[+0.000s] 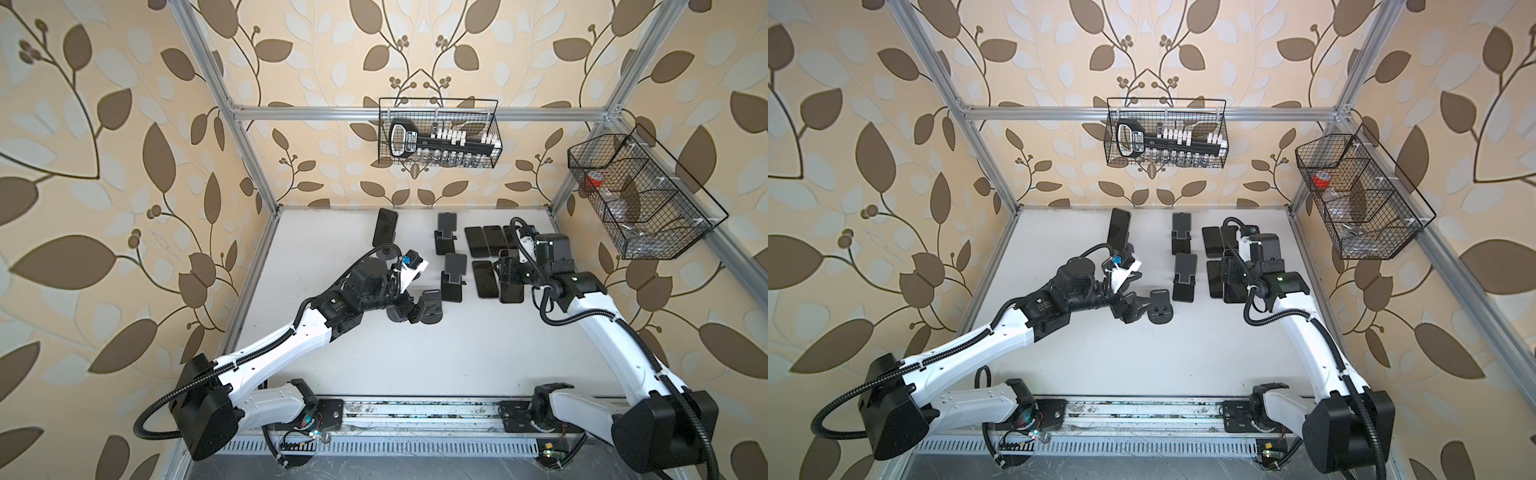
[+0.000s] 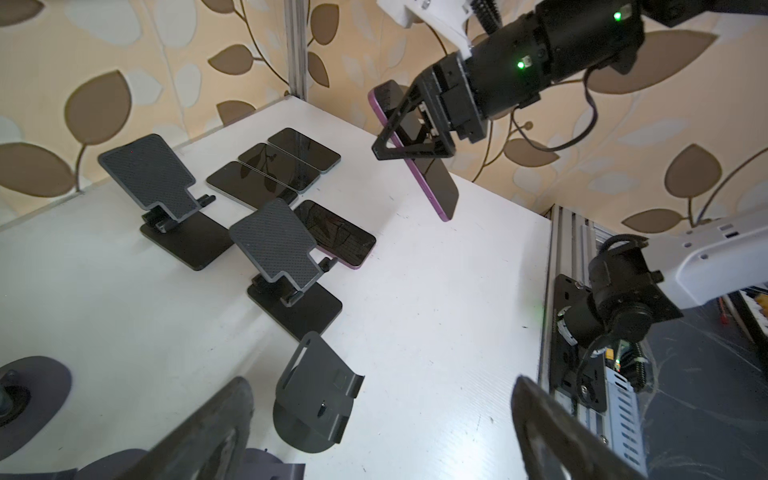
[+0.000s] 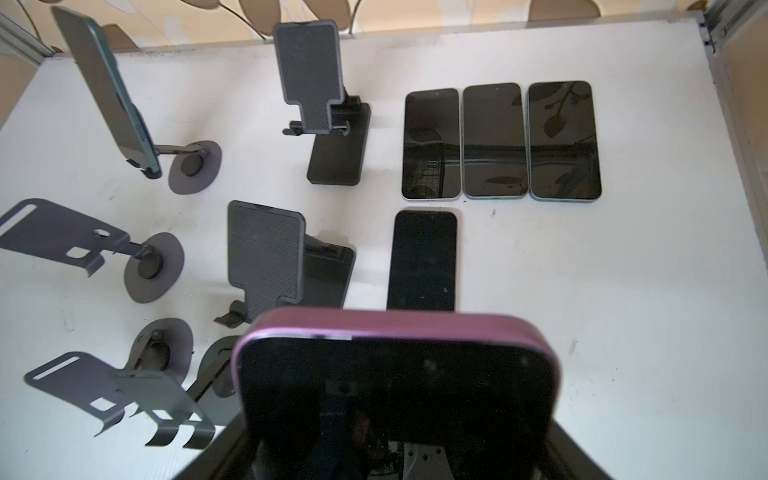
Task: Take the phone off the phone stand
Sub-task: 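Swing the held phone over the flat phones while the left arm reaches forward, then lower the purple-edged phone flat beside the other purple-edged phone with the right gripper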
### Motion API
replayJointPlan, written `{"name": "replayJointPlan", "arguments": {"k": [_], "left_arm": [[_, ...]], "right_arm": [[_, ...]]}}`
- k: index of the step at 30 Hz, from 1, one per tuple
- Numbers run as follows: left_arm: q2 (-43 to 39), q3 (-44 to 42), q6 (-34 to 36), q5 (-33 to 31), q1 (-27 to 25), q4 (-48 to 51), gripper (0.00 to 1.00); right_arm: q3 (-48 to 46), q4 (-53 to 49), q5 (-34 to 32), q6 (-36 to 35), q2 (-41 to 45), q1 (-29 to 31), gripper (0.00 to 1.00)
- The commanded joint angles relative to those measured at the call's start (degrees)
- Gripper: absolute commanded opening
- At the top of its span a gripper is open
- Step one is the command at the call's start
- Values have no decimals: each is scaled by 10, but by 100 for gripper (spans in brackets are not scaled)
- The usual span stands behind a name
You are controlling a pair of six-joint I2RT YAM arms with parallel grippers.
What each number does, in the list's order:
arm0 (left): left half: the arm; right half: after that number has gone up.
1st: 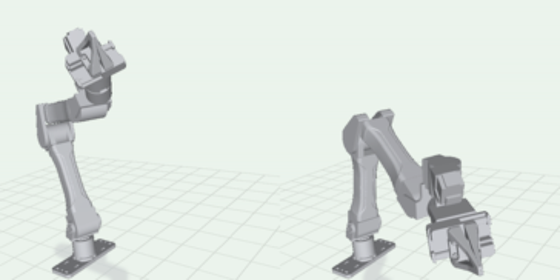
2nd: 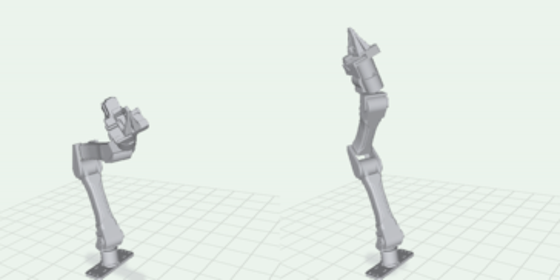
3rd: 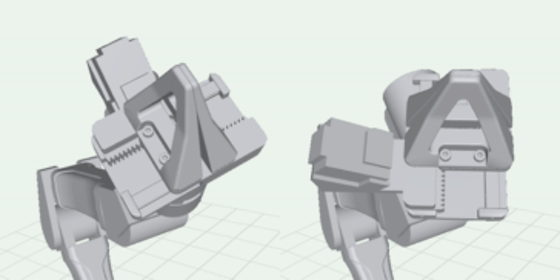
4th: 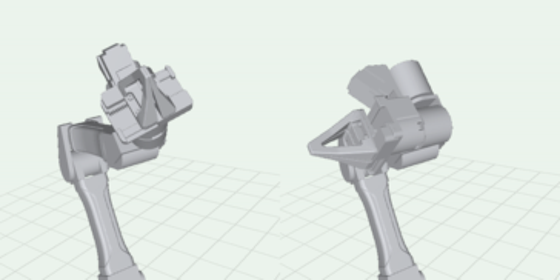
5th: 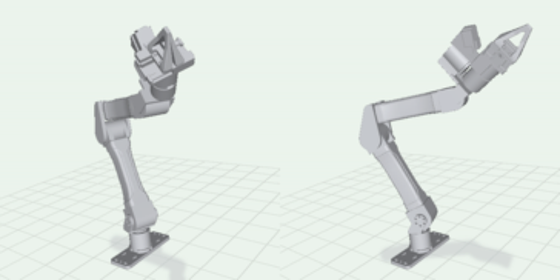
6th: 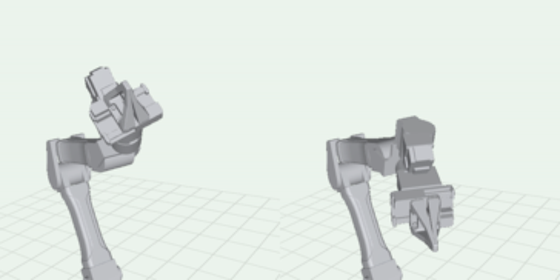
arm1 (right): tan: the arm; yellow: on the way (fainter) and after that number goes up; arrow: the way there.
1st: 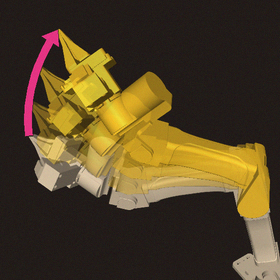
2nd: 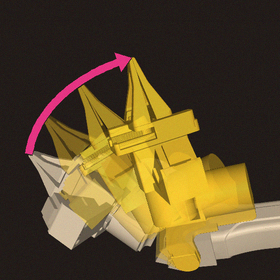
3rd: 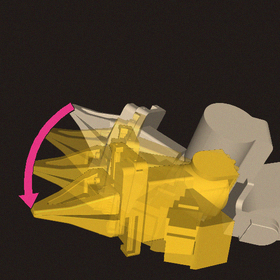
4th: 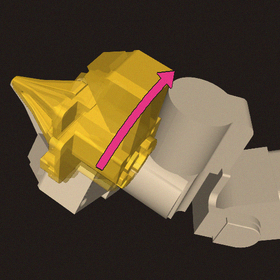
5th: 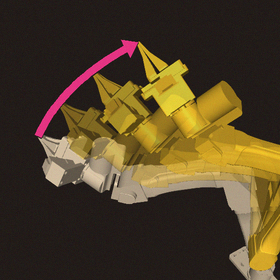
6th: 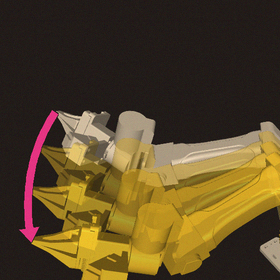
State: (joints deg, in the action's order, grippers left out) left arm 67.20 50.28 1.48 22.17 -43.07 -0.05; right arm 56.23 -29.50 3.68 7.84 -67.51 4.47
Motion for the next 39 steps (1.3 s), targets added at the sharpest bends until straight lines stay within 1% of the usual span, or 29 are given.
{"name": "replayJointPlan", "arguments": {"k": [1,5,10,18,22,33,39], "left_arm": [[3,19,-10,30,-7,4,97],[9,32,-10,31,-8,33,97],[10,35,4,44,-8,53,97],[-2,21,-5,48,-8,44,97],[-19,10,-4,52,-8,46,98],[-50,-4,5,62,-8,61,98],[-56,-3,13,68,-9,76,98]], "right_arm": [[-24,41,5,3,-15,-16,45],[-45,63,-7,-5,-32,-34,46],[-66,93,-46,-32,-47,-45,47],[-52,118,-73,-47,-106,-50,48],[-42,130,-84,-66,-135,-52,48],[11,134,-83,-123,-219,-60,50],[49,123,-63,-135,-260,-73,51]]}}
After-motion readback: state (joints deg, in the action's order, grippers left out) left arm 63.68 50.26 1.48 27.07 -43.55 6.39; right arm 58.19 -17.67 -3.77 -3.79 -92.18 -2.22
